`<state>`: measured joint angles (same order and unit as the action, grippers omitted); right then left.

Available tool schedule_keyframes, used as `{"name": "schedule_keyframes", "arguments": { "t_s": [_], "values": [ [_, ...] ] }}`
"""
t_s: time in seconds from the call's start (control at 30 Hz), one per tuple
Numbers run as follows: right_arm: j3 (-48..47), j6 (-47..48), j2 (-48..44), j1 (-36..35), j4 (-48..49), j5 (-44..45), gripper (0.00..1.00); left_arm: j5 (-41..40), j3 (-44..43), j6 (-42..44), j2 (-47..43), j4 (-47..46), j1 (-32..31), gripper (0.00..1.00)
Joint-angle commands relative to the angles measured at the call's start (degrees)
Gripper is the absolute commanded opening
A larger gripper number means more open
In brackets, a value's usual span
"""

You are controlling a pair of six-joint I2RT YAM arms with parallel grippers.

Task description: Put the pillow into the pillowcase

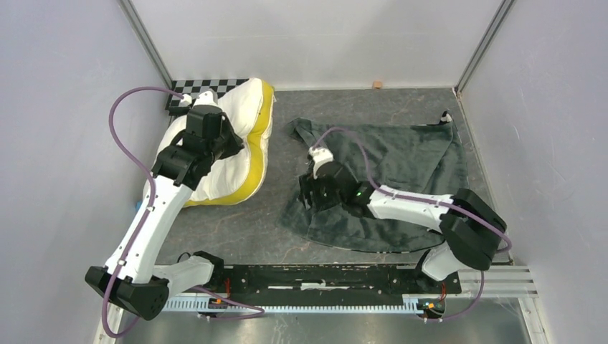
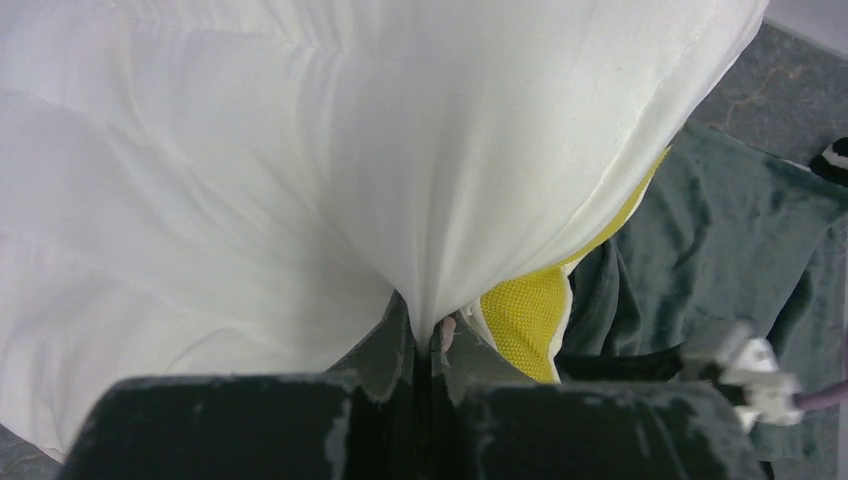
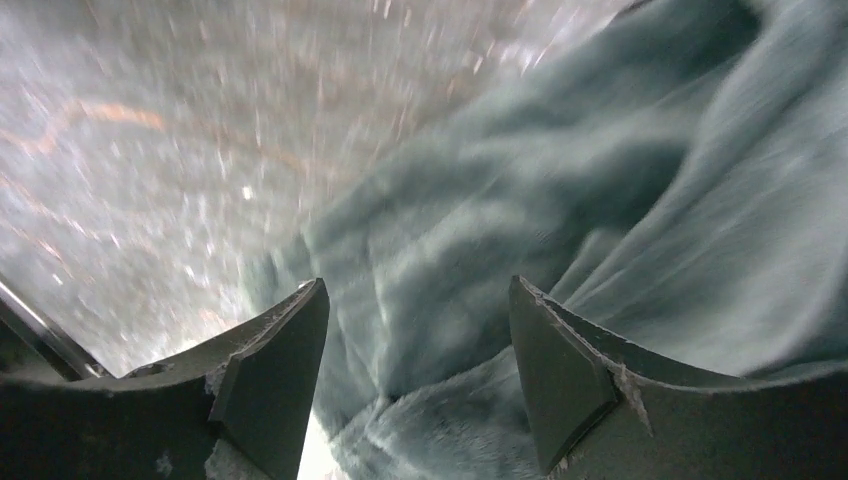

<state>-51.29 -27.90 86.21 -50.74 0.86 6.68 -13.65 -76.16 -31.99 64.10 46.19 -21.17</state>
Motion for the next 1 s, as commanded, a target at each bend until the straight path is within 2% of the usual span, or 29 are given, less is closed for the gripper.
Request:
{"name": "schedule_keyframes", "arguments": {
  "t_s": [0.0, 0.2, 0.5, 0.57, 0.6, 0.7, 0.8, 0.9, 0.97],
  "values": [
    [-0.15, -1.46, 3.88, -7.08, 1.44, 7.43, 0.72, -1.53, -4.32, -4.4, -1.08, -6.03, 0.78, 0.02],
    [-4.47, -1.41, 10.19, -15.36, -0.42, 13.88, 0.78, -1.47, -6.01, -4.66, -0.15, -5.41, 0.87, 0.02],
    [-11.53, 0.22, 20.77, -21.64, -4.73, 19.22, 0.8, -2.19, -6.38, -4.59, 0.72, -5.46, 1.03, 0.02],
    [-11.36, 0.44, 21.82, -22.03, -4.57, 18.98, 0.73, -2.3, -6.22, -4.4, 0.72, -5.53, 1.05, 0.02],
    [-11.06, 0.48, 21.97, -22.11, -4.34, 18.33, 0.66, -2.39, -6.07, -4.31, 0.76, -5.5, 1.14, 0.02],
    [-9.73, 1.27, 20.11, -22.95, -3.07, 15.81, 0.34, -2.37, -5.76, -4.15, 0.62, -5.59, 1.22, 0.02],
    [-7.62, 1.8, 16.6, -24.84, -1.3, 11.78, 0.19, -2.39, -5.28, -3.93, 0.34, -5.84, 1.35, 0.02],
    [-7.09, 2.25, 14.5, -27.83, 2.04, 7.11, 0.15, -2.47, -5.06, -3.71, 0.38, -6.08, 1.41, 0.02],
    [-8.24, 3.2, 14.16, -29.41, 0.96, 6.59, 0.18, -2.35, -4.49, -3.71, 0.27, -6.42, 1.48, 0.02]
  ]
}}
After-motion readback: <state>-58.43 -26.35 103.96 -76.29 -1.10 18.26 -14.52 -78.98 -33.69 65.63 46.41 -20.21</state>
